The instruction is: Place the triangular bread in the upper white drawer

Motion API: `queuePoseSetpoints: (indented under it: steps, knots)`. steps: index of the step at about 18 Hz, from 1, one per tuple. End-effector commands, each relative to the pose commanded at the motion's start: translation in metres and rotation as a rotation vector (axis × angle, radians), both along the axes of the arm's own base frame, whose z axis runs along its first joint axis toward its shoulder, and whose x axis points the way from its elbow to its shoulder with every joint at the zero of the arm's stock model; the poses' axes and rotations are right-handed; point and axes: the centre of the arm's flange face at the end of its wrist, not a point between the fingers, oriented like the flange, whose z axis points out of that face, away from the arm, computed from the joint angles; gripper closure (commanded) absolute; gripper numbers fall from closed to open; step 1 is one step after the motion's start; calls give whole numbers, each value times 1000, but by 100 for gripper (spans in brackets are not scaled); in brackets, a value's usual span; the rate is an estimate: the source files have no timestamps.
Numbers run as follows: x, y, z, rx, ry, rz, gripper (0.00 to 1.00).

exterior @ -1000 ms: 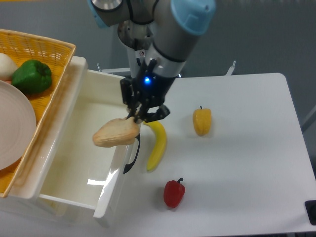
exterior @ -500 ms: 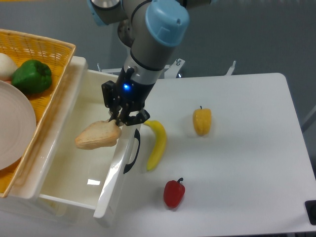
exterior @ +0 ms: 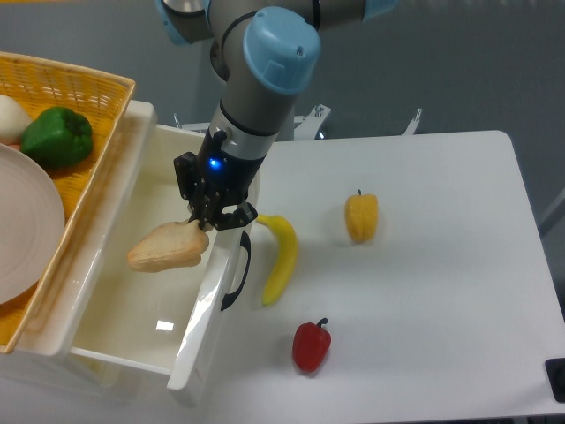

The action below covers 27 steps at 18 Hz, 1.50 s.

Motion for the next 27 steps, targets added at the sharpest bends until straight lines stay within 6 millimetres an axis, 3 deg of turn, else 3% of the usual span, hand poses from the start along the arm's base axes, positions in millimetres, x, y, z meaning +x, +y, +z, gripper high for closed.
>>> queuePoseSetpoints:
  steps: [5,16,22,27]
  knots:
    - [1,2,-4,3,3,1,46]
    - [0,3,3,13,12,4,43]
    - [-28,0,27,106,78,128,43]
    - [-60,-16,42,130,100,202,43]
